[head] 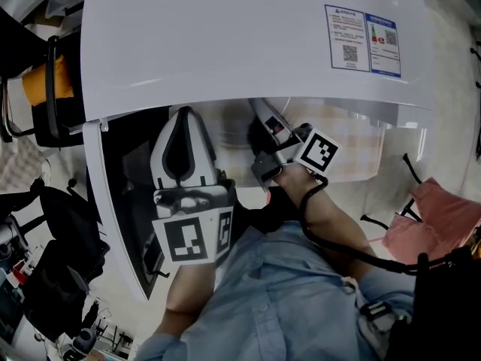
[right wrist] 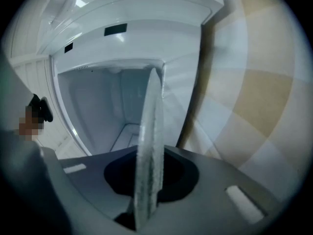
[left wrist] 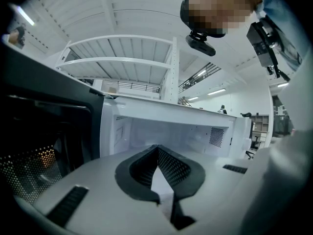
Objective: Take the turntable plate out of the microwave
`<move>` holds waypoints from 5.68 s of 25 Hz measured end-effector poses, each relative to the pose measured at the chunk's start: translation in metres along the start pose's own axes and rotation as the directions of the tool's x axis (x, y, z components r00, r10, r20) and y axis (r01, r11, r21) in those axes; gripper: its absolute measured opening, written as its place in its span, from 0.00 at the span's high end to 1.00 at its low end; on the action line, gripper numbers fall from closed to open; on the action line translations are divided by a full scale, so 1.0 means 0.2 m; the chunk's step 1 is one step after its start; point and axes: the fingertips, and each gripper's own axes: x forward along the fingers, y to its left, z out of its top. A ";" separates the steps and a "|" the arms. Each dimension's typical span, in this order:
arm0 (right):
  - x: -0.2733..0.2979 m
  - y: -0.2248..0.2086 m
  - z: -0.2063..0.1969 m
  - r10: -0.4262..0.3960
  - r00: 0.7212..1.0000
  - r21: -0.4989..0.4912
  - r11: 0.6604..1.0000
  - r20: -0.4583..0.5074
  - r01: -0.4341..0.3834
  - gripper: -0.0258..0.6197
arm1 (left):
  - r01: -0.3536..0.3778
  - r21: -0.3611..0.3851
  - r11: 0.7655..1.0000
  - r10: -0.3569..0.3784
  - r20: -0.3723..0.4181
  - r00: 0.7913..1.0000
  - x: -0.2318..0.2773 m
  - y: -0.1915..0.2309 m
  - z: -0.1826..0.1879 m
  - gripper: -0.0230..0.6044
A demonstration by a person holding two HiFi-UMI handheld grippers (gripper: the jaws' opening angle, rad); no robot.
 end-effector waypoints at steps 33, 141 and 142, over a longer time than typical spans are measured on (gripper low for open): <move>-0.14 0.10 -0.05 0.039 0.999 0.048 0.998 -0.019 -0.038 0.92 | 0.000 0.011 1.000 -0.001 0.034 0.999 -0.14 -0.11 0.04 0.95; -0.15 0.99 0.07 0.134 0.990 -0.046 0.990 0.039 -0.132 0.90 | 0.100 0.098 0.990 -0.110 0.096 0.989 -0.19 -0.18 0.82 0.95; -0.15 0.99 0.07 0.134 0.990 -0.046 0.990 0.037 -0.132 0.90 | 0.101 0.098 0.990 -0.110 0.095 0.989 -0.19 -0.18 0.82 0.95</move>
